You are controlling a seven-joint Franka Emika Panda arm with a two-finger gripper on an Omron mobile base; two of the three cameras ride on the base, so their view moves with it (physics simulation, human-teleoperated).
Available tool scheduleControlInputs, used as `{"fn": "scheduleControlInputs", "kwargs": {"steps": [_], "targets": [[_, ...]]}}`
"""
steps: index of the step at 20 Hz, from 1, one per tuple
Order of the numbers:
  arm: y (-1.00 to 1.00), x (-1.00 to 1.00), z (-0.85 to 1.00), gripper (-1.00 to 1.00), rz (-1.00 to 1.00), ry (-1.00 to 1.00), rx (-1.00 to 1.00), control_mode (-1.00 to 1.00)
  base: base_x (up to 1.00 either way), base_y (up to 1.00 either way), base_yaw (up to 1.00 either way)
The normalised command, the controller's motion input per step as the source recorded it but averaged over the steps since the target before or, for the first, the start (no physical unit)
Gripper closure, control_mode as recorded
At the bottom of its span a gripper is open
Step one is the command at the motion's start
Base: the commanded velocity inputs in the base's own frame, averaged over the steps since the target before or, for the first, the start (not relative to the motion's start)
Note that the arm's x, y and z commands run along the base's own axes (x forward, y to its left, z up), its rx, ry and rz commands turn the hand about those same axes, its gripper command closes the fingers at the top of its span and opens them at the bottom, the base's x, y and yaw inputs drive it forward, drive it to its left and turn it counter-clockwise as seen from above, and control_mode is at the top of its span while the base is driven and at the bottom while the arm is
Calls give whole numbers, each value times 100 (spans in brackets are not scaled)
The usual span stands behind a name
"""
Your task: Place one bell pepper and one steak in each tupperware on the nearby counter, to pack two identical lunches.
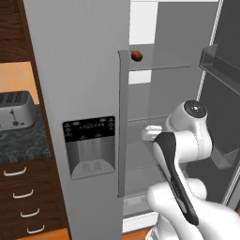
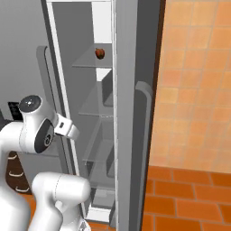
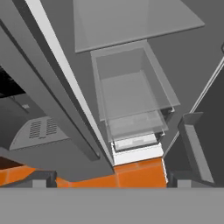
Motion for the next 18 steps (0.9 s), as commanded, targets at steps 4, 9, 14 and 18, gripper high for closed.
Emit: {"fn": "scheduleControlInputs", "kwargs": {"steps": [4, 9, 14, 18], "targets": [[0, 45, 50, -100, 8, -37, 2, -100, 0, 0, 0], [-1, 23, 86, -100, 7, -28, -3, -100, 0, 0, 0], [-11, 6, 86, -100, 4, -3, -16, -100, 0, 0, 0], [-14, 1, 68, -100, 5, 0, -15, -100, 0, 0, 0]]}}
